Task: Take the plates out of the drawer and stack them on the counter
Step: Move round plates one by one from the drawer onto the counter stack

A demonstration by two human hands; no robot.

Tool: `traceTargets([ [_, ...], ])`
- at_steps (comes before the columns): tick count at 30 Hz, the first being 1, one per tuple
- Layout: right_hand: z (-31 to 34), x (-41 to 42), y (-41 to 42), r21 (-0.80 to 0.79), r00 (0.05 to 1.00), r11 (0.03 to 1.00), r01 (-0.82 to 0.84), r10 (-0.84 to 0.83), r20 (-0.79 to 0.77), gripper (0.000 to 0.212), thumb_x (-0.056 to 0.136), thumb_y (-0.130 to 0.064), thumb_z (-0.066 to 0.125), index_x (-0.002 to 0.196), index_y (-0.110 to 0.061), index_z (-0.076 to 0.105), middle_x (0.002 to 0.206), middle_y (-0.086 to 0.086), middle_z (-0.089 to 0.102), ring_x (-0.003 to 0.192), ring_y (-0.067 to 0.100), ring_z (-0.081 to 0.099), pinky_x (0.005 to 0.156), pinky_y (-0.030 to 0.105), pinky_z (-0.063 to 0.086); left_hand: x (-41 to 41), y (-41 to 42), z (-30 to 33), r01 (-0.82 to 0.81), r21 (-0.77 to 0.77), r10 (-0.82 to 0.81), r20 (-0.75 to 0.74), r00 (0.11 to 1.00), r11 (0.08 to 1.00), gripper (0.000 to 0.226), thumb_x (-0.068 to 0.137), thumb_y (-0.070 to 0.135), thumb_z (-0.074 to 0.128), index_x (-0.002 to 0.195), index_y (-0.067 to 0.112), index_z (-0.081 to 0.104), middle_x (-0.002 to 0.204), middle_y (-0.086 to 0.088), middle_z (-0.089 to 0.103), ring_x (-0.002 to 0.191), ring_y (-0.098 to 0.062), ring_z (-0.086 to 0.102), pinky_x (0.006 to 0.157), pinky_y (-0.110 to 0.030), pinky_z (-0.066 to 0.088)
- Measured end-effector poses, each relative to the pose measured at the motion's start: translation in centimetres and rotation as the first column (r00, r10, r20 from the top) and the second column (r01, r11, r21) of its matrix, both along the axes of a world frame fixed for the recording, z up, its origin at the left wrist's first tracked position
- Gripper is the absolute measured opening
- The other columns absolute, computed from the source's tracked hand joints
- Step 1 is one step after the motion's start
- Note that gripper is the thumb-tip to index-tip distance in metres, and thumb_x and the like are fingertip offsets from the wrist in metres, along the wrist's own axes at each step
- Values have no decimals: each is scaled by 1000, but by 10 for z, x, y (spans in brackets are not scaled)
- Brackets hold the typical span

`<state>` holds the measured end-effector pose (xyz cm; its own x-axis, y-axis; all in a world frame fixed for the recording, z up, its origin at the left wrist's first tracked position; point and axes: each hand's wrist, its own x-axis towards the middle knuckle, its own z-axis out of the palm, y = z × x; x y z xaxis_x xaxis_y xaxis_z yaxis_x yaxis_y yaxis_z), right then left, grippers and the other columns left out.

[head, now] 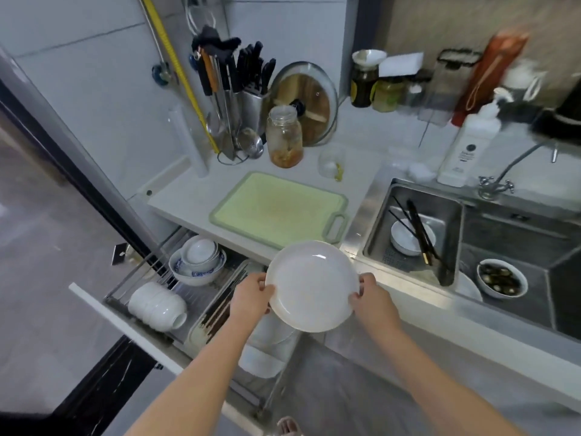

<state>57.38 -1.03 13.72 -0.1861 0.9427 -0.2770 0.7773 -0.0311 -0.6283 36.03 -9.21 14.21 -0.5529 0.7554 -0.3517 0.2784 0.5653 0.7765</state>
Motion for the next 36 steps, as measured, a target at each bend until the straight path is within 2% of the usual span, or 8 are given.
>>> traceTargets([
  [5, 31, 75, 15, 96, 990, 986, 134, -130, -48, 29, 86, -16, 51, 114, -17, 50, 87, 0, 59, 80, 25, 55, 62, 32, 39, 71, 33, 21, 26, 100, -33, 67, 997, 995, 31, 89, 10, 55, 120, 7, 56, 101, -13, 66, 79, -29, 68, 53, -29, 57],
  [10, 51, 153, 19, 144, 963, 952, 270, -264, -58, 25, 85, -15, 51, 110, -16, 56, 93, 5, 65, 87, 29, 59, 68, 35, 44, 143, 69, 35, 156, 162, -170, 77, 982, 974, 30, 87, 9, 53, 115, 11, 64, 92, -19, 70, 77, -35, 69, 66, -45, 61],
  [15, 65, 224, 19, 180, 918, 900, 397, -390, -76, 26, 86, -14, 49, 110, -17, 58, 96, 7, 68, 89, 30, 61, 75, 38, 49, 215, 101, 44, 253, 217, -282, 113, 953, 943, 28, 87, 9, 52, 109, 12, 69, 78, -8, 66, 68, -26, 64, 56, -31, 57],
  [20, 71, 282, 19, 179, 839, 819, 544, -537, -90, 22, 85, -13, 49, 103, -17, 61, 90, 4, 67, 84, 27, 61, 71, 38, 51, 277, 130, 51, 353, 229, -389, 136, 911, 907, 25, 87, 10, 53, 107, 13, 68, 84, -10, 69, 65, -25, 63, 52, -28, 54],
  [26, 70, 335, 31, 199, 739, 715, 670, -668, -90, 18, 85, -13, 51, 99, -15, 62, 88, 6, 68, 83, 28, 62, 67, 34, 47, 338, 180, 53, 510, 238, -541, 88, 836, 827, 24, 86, 11, 56, 104, 15, 72, 80, -6, 70, 74, -27, 67, 74, -46, 59],
  [30, 70, 364, 42, 196, 642, 619, 761, -761, -91, 13, 84, -13, 52, 91, -12, 63, 81, 9, 65, 81, 31, 63, 65, 33, 46, 374, 218, 57, 610, 232, -641, 89, 762, 757, 27, 86, 12, 55, 104, 22, 71, 76, -6, 70, 70, -29, 66, 72, -51, 59],
  [33, 68, 381, 52, 174, 587, 567, 805, -805, -89, 14, 84, -14, 52, 92, -19, 62, 73, 2, 59, 79, 28, 62, 64, 32, 46, 400, 245, 55, 657, 230, -691, 119, 713, 718, 27, 86, 8, 53, 105, 17, 71, 71, -3, 69, 60, -25, 65, 64, -45, 61],
  [36, 65, 396, 58, 163, 521, 505, 848, -851, -72, 19, 83, -15, 51, 96, -21, 64, 77, 2, 64, 80, 25, 62, 60, 29, 42, 426, 267, 49, 720, 217, -747, 78, 660, 659, 28, 87, 10, 52, 105, 18, 71, 62, 4, 65, 48, -16, 59, 51, -30, 55],
])
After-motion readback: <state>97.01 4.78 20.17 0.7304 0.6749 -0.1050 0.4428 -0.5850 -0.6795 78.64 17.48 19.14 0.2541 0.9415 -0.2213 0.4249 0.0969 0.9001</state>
